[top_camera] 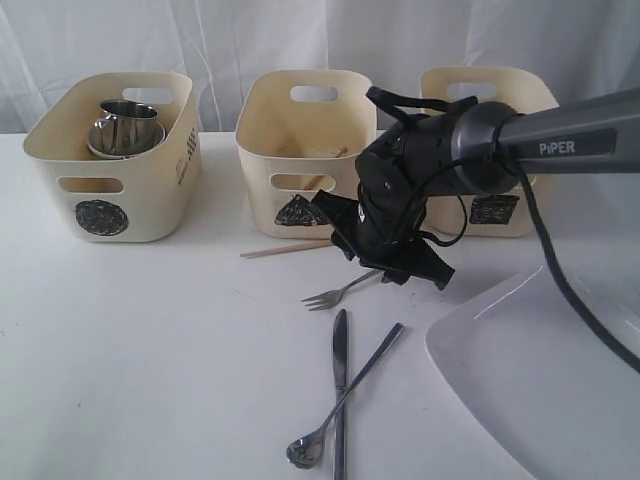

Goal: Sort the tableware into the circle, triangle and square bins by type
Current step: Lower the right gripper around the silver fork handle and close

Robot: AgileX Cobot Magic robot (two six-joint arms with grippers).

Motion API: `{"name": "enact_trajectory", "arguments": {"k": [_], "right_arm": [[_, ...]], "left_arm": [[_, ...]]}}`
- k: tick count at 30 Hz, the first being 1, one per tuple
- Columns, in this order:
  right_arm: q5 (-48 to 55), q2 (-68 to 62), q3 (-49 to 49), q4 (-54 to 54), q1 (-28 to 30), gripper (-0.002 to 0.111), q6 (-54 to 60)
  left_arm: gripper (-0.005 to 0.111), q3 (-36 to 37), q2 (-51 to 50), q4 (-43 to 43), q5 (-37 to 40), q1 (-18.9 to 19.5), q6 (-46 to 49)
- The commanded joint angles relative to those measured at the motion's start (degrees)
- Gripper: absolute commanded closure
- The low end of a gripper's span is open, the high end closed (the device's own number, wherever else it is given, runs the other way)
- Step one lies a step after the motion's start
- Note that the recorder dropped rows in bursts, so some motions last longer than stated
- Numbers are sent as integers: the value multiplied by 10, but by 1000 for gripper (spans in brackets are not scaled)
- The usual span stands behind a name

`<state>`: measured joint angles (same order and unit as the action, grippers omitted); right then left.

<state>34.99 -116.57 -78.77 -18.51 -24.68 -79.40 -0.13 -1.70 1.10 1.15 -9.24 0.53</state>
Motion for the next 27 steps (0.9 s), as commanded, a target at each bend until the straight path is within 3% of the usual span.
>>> {"name": "enact_trajectory", "arguments": {"k": [1,27], "right_arm": [[6,-1,0,-43,-4,59,-46],[30,-45,-34,-59,-15,59,-59]], "left_arm": [[78,1,4,-1,0,0,-5],[78,1,4,-1,0,0,-5]]}}
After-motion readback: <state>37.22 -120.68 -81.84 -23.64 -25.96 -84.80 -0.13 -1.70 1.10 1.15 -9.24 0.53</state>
